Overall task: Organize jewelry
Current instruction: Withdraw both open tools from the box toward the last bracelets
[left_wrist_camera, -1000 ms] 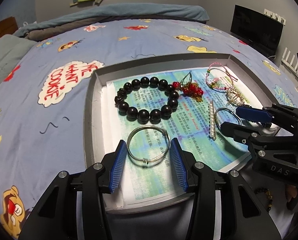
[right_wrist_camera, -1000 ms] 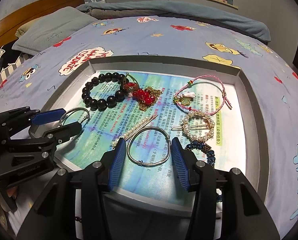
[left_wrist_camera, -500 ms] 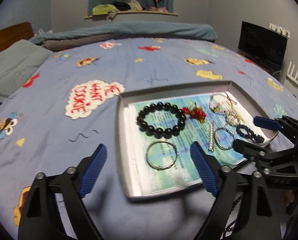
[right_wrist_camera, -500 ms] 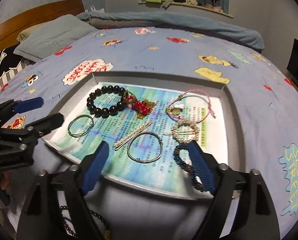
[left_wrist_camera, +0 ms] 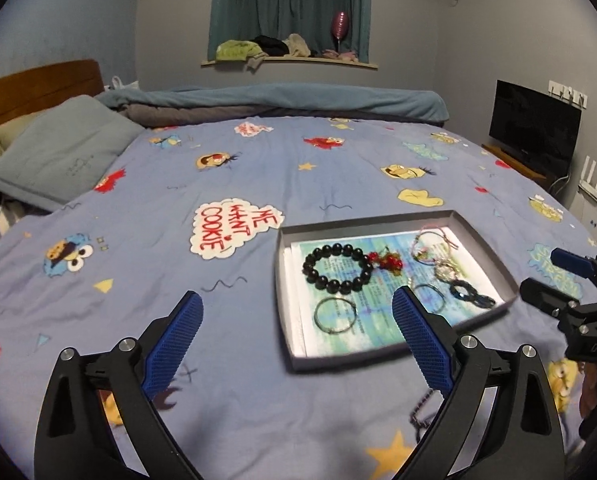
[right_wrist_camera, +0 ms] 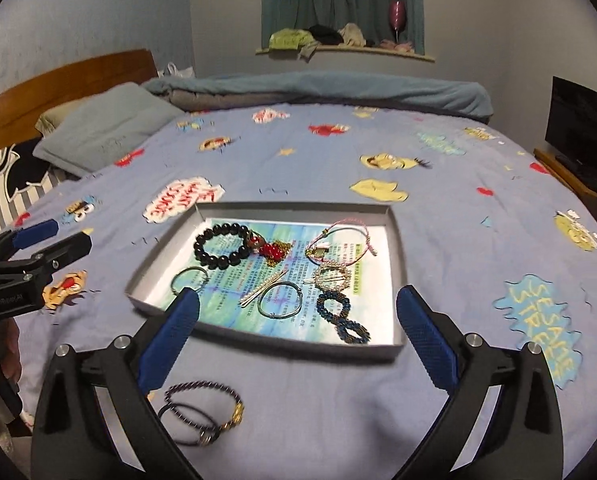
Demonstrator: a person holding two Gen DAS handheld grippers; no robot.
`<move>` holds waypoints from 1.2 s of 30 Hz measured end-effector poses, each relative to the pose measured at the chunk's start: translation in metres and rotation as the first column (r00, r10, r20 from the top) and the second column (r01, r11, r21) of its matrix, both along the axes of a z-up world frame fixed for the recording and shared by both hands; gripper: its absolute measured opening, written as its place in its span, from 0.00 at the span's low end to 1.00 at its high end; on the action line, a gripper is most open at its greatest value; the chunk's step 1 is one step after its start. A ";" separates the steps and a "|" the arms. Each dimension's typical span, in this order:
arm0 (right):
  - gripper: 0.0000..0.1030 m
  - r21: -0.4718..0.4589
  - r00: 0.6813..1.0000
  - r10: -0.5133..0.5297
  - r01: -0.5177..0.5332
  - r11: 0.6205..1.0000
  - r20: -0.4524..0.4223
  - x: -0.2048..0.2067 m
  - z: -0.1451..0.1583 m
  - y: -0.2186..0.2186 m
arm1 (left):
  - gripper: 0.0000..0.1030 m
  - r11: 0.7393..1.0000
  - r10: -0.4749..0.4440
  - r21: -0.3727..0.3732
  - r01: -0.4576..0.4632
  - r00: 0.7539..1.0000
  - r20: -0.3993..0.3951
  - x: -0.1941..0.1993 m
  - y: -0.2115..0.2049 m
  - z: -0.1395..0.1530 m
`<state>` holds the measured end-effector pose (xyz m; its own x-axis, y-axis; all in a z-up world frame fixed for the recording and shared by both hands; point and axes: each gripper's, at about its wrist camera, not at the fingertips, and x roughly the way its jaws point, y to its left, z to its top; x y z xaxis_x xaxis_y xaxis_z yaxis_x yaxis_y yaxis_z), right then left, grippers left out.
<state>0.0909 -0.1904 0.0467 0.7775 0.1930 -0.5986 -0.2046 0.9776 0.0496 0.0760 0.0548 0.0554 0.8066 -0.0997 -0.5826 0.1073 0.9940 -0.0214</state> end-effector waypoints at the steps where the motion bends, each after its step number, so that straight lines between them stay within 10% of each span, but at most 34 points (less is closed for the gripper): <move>1: 0.95 0.005 1.000 0.000 0.000 1.000 0.005 -0.006 0.004 -0.002 | 0.92 1.000 -0.001 0.000 0.001 1.000 -0.003 -0.004 0.000 0.002; 15: 0.95 -0.010 0.999 0.028 -0.028 1.000 -0.016 -0.051 -0.001 -0.005 | 0.92 0.999 -0.038 0.010 0.038 0.998 -0.042 -0.060 -0.006 -0.002; 32: 0.94 -0.037 0.996 0.062 -0.064 0.997 -0.068 -0.039 -0.063 0.007 | 0.92 0.994 -0.088 0.048 0.096 0.986 -0.143 -0.060 -0.019 -0.082; 36: 0.81 -0.037 0.990 0.107 -0.111 0.993 -0.095 -0.034 -0.074 0.019 | 0.92 0.989 -0.115 0.069 0.129 0.978 -0.174 -0.057 -0.023 -0.097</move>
<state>0.0566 -0.1717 -0.0277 0.6941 0.2469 -0.6762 -0.3068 0.9512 0.0325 0.0194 0.0313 -0.0419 0.6803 -0.1391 -0.7196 0.2297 0.9728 0.0291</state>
